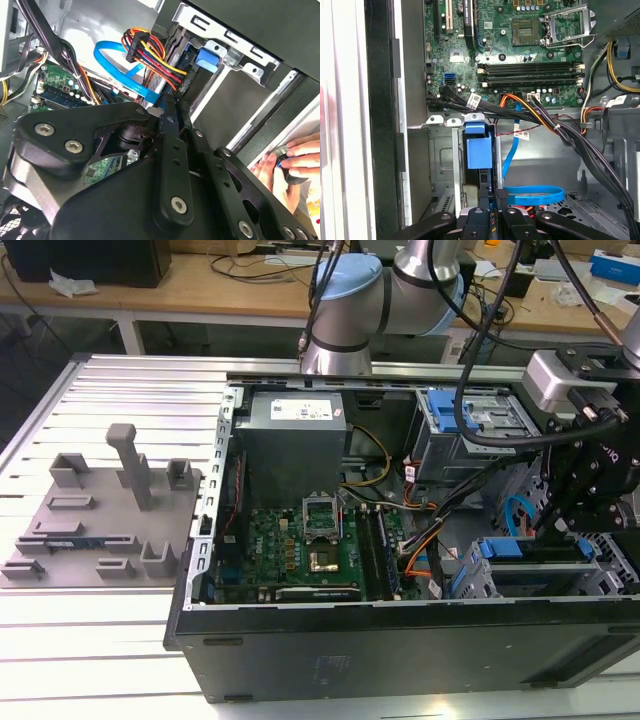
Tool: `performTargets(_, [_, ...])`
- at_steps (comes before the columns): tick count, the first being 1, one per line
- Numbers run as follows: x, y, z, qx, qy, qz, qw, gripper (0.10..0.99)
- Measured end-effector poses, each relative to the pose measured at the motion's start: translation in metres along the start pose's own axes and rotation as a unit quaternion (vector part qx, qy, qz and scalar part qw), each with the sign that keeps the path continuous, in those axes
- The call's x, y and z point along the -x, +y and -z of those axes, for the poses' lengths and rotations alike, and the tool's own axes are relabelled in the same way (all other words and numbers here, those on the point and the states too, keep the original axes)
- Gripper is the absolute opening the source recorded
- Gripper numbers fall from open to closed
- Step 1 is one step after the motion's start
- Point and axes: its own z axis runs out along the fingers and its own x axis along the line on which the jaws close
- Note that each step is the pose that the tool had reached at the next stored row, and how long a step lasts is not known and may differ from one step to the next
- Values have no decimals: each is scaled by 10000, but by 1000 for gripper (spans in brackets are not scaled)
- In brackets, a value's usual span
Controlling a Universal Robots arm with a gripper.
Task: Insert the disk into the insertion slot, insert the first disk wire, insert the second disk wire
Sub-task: 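Insert the second disk wire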
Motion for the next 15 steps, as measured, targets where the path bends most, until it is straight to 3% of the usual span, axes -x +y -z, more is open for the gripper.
performTargets(15, [-8, -6, -111, -3, -3, 115, 9999, 161])
